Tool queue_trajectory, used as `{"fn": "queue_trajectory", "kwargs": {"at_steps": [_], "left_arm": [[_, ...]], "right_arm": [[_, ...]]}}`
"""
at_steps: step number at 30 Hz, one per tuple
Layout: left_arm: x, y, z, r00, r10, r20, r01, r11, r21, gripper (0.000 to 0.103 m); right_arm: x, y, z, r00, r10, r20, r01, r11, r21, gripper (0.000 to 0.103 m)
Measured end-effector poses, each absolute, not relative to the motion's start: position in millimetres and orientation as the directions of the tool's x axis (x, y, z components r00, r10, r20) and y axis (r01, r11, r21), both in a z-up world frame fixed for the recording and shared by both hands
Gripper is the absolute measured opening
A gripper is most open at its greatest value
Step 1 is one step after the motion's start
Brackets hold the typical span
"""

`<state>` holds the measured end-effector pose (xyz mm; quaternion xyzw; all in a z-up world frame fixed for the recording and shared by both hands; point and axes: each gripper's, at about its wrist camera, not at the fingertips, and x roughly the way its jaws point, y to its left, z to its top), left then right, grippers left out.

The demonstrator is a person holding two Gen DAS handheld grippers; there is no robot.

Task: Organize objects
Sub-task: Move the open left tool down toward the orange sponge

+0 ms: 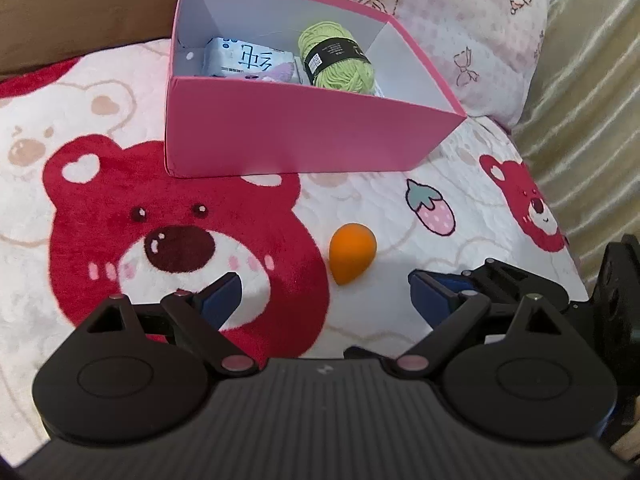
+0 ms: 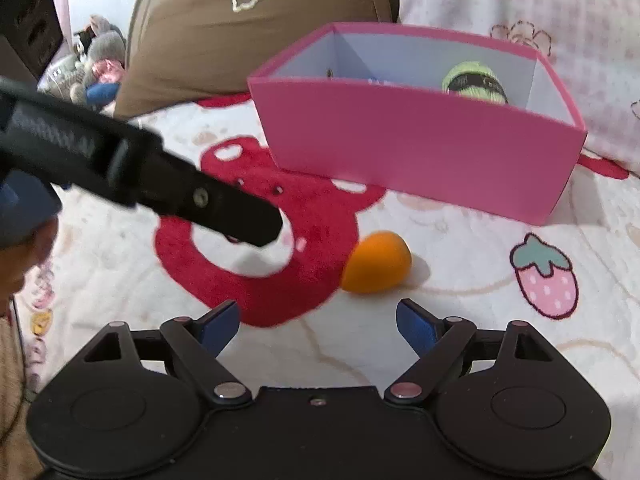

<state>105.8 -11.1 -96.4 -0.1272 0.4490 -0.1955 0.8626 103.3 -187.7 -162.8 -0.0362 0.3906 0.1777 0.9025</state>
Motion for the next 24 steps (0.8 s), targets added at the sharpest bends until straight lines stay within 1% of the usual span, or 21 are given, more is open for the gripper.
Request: {"fn": "queue_trajectory", "kwargs": {"at_steps": [4,8,11,15,18,20,22,24], "left_arm": [[108.6,-13.7,-107.1,0.534,-0.463,-0.707,0.229,0.884,-0.407,0.091],[107.6,-17.8,-118.8,0.561,-0.518,-0.645,0.22,0.845,-0.487,0.09],[108.0,-27.7,-130.3,0.554,-0.525,-0.646,0.212,0.839,-0.501,0.09],[112.8,-37.7,-139.0,0.554,-0.535,-0.638,0.205,0.83,-0.519,0.089],[116.9,-41.2,-141.5,0.57,-0.514,-0.641,0.196,0.843,-0.501,0.088],[120.9,-40.6,-144.0,0.571,-0.511,-0.642,0.19,0.843,-0.502,0.084],[124.2,-42.2,-147.2,0.571,-0.502,-0.65,0.182,0.849,-0.495,0.075],[126.9,-43.2,-151.9,0.57,-0.498,-0.654,0.171,0.85,-0.498,0.072]], "right_arm": [[112.5,-191.4,-175.7,0.657,0.263,-0.707,-0.319,0.946,0.056,0.088],[118.0,-191.4,-186.0,0.667,0.269,-0.695,-0.304,0.95,0.076,0.088],[121.4,-189.4,-191.2,0.679,0.274,-0.681,-0.3,0.95,0.084,0.088],[121.5,-187.4,-197.9,0.707,0.253,-0.661,-0.298,0.953,0.046,0.083],[122.0,-187.2,-202.4,0.722,0.24,-0.649,-0.296,0.955,0.024,0.08],[122.3,-186.1,-204.2,0.732,0.234,-0.64,-0.3,0.954,0.006,0.076],[123.4,-184.5,-205.4,0.734,0.233,-0.638,-0.307,0.952,-0.006,0.074],[124.4,-182.7,-205.8,0.734,0.231,-0.639,-0.311,0.95,-0.014,0.068]]}}
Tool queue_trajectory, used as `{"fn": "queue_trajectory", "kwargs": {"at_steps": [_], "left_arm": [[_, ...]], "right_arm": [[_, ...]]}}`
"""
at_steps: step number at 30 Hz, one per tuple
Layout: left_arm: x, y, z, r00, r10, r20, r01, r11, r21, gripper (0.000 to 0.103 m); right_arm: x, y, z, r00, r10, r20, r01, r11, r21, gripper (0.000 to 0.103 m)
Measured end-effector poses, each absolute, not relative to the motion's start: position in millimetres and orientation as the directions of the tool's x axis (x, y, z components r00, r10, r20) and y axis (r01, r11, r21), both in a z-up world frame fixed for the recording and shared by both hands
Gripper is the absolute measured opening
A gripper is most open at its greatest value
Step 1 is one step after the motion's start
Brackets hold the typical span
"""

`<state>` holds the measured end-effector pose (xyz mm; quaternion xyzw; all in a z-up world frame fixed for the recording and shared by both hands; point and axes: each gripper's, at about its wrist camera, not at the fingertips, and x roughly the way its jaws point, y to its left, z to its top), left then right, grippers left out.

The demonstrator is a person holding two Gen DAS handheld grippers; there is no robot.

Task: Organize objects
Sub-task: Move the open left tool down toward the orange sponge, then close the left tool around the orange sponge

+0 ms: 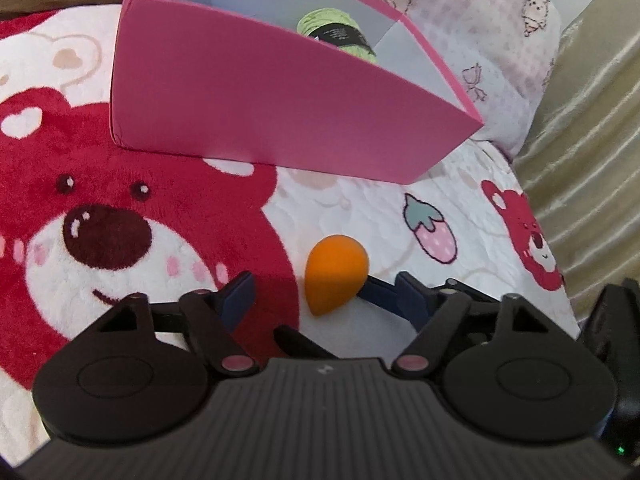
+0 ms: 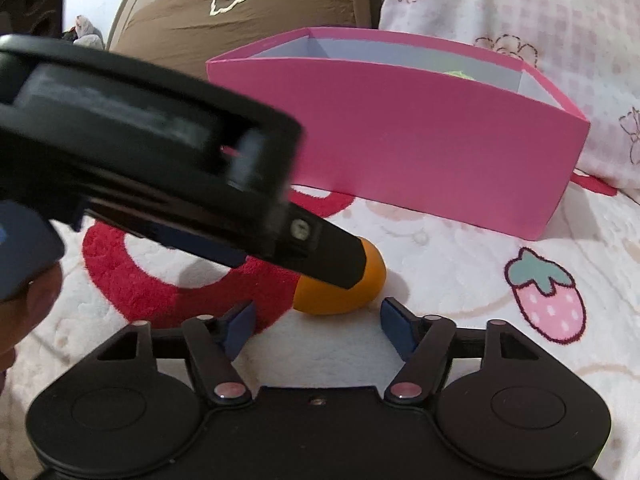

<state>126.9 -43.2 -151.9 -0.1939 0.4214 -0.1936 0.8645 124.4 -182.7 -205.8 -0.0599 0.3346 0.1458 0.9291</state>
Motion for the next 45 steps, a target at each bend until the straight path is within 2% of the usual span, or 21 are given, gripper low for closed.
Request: {"fn": "queue_trajectory", "kwargs": {"at_steps": [5,7,9,13,28,36,45], "left_arm": [[129.1,-46.9,-162.2,0.58,-0.499,-0.644,0.152,0.843,-0.516,0.062],[130.1,-48.5,-164.2,0.584,-0.505,-0.636,0.151,0.837,-0.525,0.049],[129.7,-48.4,-165.2,0.585,-0.52,-0.622,0.156,0.825,-0.543,0.046],[126.9,-48.7,-164.2,0.594,-0.513,-0.62,0.164,0.832,-0.531,0.04],[116.4,-35.5,-150.3,0.556,-0.492,-0.67,0.121,0.845,-0.521,0.034],[105.8,-39.8,-138.1,0.55,-0.444,-0.708,0.145,0.885,-0.442,0.034],[94.8,-37.4,-123.4,0.542,-0.421,-0.727,0.135,0.898,-0.42,0.033]], "right_arm": [[126.9,-181.2,-208.2,0.746,0.206,-0.634,-0.284,0.958,-0.022,0.061],[127.8,-180.2,-208.4,0.75,0.197,-0.631,-0.273,0.962,-0.025,0.058],[129.1,-178.5,-207.9,0.75,0.189,-0.634,-0.271,0.962,-0.035,0.052],[127.7,-170.1,-204.2,0.754,0.16,-0.636,-0.288,0.952,-0.102,0.046],[120.6,-158.1,-200.2,0.735,0.184,-0.653,-0.297,0.952,-0.067,0.045],[117.6,-148.7,-189.8,0.719,0.201,-0.666,-0.319,0.946,-0.058,0.045],[111.5,-141.3,-178.5,0.698,0.22,-0.681,-0.328,0.944,-0.031,0.044]]}}
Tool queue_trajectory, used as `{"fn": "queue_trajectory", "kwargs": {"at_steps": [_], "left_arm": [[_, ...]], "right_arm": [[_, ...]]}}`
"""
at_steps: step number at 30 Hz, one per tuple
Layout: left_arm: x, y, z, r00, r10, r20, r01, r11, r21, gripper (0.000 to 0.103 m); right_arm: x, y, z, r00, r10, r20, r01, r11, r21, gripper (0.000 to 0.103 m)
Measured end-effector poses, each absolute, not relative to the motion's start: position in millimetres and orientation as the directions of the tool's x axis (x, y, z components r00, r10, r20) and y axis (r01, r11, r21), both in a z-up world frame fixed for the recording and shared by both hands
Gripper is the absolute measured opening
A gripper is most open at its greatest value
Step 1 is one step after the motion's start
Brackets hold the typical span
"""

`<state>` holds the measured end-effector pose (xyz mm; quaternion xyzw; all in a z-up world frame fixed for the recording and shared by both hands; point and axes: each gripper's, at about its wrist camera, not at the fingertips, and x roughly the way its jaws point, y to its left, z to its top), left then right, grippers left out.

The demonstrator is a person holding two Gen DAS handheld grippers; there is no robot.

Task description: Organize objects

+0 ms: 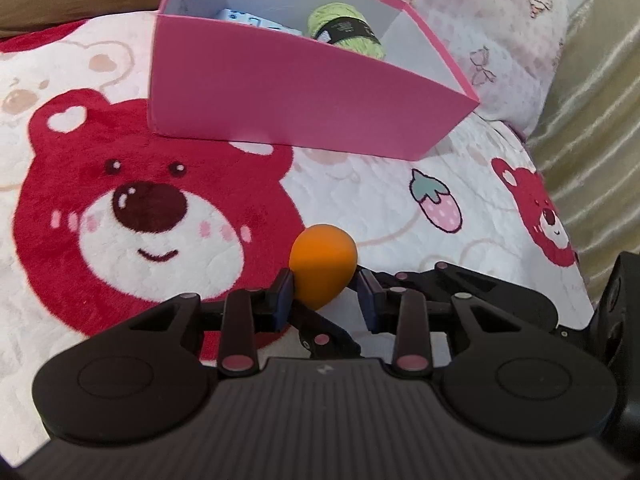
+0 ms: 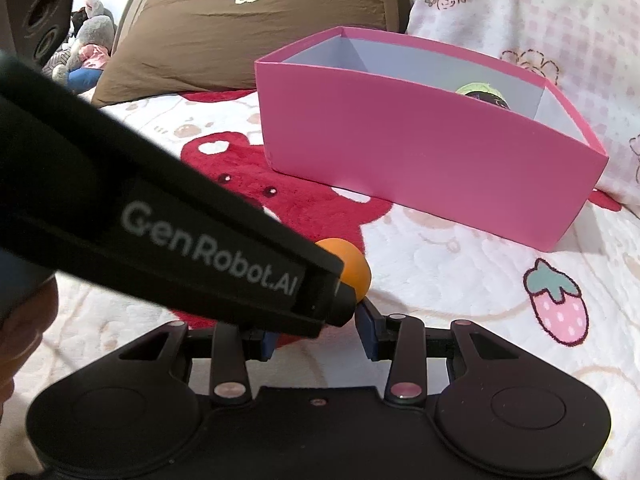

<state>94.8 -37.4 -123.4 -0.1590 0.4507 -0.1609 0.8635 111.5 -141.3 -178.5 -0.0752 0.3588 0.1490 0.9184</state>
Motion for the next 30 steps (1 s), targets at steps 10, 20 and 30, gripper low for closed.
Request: {"fn": "queue_trajectory", "kwargs": {"at_steps": [10,20,30], "left_arm": [[91.2,-32.7,-107.7,0.546,-0.426,-0.721,0.127,0.893,-0.431,0.032],[88.3,-20.7,-83.7,0.513,-0.526,-0.679,0.156,0.834,-0.529,0.027],[80.6,-28.8,-45.2,0.503,-0.565,-0.654,0.221,0.816,-0.535,0.027]], "right_arm": [[109.7,-143.8,-159.1,0.685,0.26,-0.681,-0.325,0.945,0.035,0.044],[99.5,-175.5,-129.4,0.67,0.31,-0.675,-0.351,0.933,0.081,0.044],[102.4,-172.3,-86.1,0.694,0.35,-0.629,-0.36,0.925,0.118,0.039]]}}
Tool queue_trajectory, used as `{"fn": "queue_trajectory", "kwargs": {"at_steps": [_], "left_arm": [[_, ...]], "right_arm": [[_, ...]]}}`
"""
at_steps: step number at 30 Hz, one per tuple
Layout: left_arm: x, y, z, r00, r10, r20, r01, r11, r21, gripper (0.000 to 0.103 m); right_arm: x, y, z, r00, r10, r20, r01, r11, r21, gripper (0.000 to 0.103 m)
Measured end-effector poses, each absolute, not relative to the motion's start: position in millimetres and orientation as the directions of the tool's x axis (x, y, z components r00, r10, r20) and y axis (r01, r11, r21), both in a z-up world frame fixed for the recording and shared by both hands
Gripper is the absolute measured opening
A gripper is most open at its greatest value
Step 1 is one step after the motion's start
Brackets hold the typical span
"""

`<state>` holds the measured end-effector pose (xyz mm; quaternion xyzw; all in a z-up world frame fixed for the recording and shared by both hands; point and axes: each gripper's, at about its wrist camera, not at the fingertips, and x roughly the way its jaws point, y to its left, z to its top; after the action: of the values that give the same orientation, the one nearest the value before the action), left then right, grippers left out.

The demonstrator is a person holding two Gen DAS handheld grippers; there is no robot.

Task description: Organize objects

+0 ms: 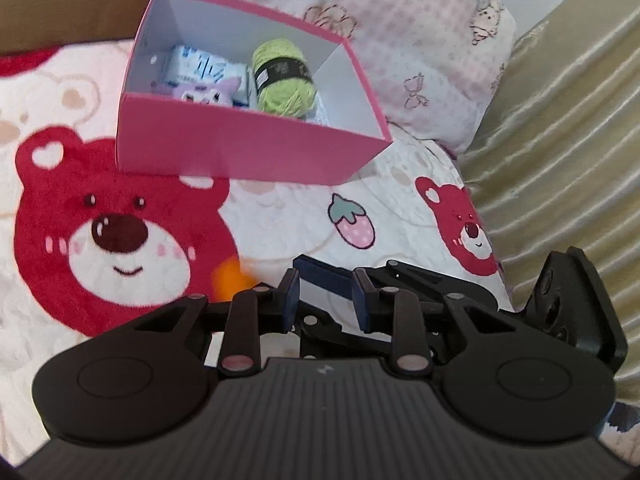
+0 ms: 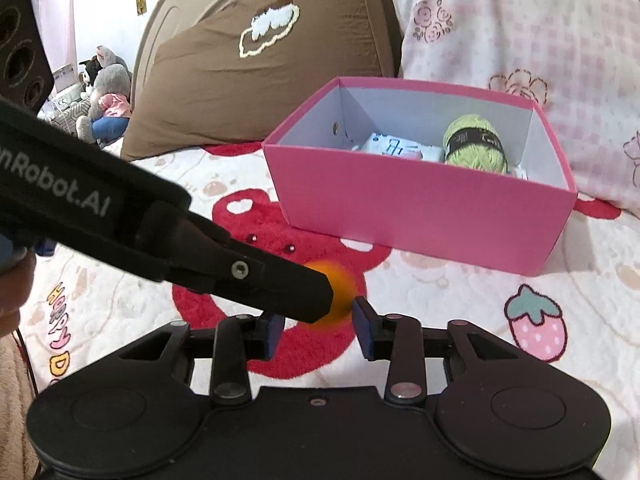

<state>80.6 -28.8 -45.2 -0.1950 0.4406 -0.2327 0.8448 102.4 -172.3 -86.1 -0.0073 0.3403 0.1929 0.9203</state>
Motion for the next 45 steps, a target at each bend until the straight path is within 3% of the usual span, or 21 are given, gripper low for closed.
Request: {"fn": "queue_trajectory", "kwargs": {"at_steps": [6,11,18,33,38,40,42,45], "left_arm": [[85.8,-19.0,-58.0,0.5,-0.503,-0.705,0.156,0.853,-0.498,0.027],[90.8,14.6,-91.4,0.479,-0.4,-0.781,-0.002,0.89,-0.457,0.028],[84.6,53.5,-121.4,0.438,-0.335,-0.834,-0.124,0.897,-0.425,0.031],[84.1,28.9,-134.5,0.48,-0.522,-0.705,-0.015,0.798,-0.602,0.038],[86.5,4.5,-143.7,0.495,-0.506,-0.706,0.083,0.837,-0.542,0.041],[89.6,-2.2,-148.8,0.5,-0.504,-0.704,0.101,0.841,-0.531,0.041],[92.7,-6.7,-151.6,0.515,-0.51,-0.689,0.11,0.836,-0.537,0.041],[93.9,-11.7,-150.7,0.543,-0.513,-0.664,0.125,0.832,-0.541,0.04]], "right_arm": [[101.8,-172.2,-97.3,0.661,0.392,-0.64,-0.371,0.912,0.176,0.039],[109.6,-174.9,-119.5,0.572,0.458,-0.681,-0.382,0.883,0.273,0.041],[112.8,-142.6,-124.8,0.502,0.516,-0.694,-0.517,0.822,0.238,0.054],[106.6,-142.0,-138.1,0.594,0.346,-0.726,-0.44,0.895,0.067,0.059],[108.2,-146.1,-150.5,0.632,0.314,-0.709,-0.412,0.91,0.036,0.059],[110.9,-147.7,-156.4,0.629,0.308,-0.714,-0.403,0.915,0.039,0.056],[112.0,-148.7,-160.1,0.638,0.302,-0.709,-0.4,0.916,0.03,0.045],[112.6,-151.3,-159.4,0.643,0.316,-0.698,-0.405,0.913,0.041,0.042]]}}
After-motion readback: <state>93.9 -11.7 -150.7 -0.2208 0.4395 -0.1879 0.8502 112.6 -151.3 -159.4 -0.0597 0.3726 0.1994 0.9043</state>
